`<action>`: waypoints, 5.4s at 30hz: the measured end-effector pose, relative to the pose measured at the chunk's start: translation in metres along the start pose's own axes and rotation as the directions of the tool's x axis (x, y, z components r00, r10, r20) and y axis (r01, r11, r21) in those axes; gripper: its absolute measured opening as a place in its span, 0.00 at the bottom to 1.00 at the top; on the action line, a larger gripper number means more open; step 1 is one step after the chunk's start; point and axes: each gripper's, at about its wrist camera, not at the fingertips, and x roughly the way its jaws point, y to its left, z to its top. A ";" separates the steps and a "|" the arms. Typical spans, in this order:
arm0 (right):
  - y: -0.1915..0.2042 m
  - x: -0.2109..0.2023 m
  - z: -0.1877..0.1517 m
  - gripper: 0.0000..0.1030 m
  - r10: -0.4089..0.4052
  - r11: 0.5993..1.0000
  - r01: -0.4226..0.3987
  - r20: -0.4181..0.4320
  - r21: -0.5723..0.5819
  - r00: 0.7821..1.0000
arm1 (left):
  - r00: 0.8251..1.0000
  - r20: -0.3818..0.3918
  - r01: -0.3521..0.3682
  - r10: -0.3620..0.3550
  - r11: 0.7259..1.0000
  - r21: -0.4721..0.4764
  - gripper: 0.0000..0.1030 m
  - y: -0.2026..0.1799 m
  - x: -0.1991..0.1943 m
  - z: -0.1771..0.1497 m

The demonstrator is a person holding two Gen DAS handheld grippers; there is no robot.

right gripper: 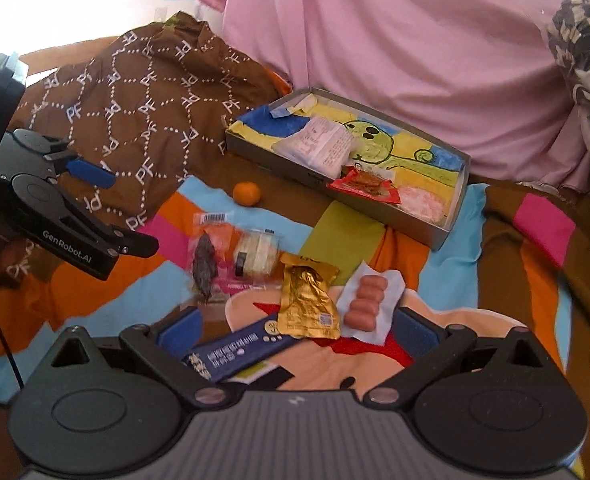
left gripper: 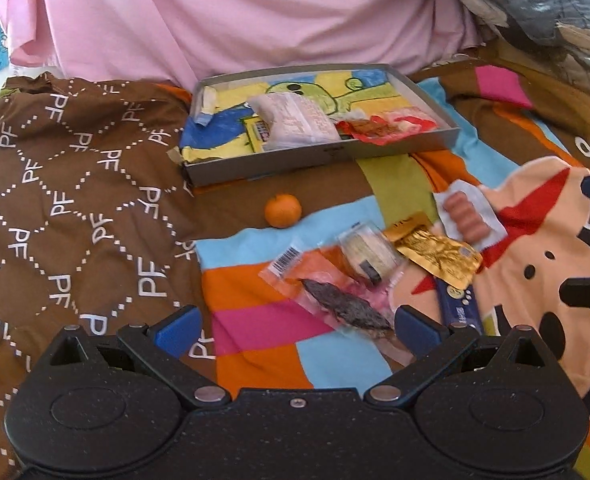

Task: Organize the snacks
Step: 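Move both open tools from the tray back toward the snack pile, then grasp the blue Ca tube with the left tool while the right tool grasps the sausage pack, then lift the blue tube and sausage pack and carry both toward the grey tray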

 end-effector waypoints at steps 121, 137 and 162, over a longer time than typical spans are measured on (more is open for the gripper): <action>-0.048 0.086 -0.016 0.17 0.291 0.950 -0.247 -0.245 0.192 0.925 | 0.889 -0.275 0.358 -0.367 0.930 -0.082 0.28 -0.039 0.058 0.002; -0.022 0.066 -0.013 0.17 0.213 0.976 -0.215 -0.217 0.015 0.953 | 0.901 -0.212 0.371 -0.379 0.926 -0.075 0.20 -0.037 0.039 0.008; -0.032 0.075 -0.003 0.17 0.215 0.976 -0.209 -0.183 0.053 0.959 | 0.891 -0.347 0.352 -0.292 0.928 0.125 0.34 -0.065 0.071 -0.001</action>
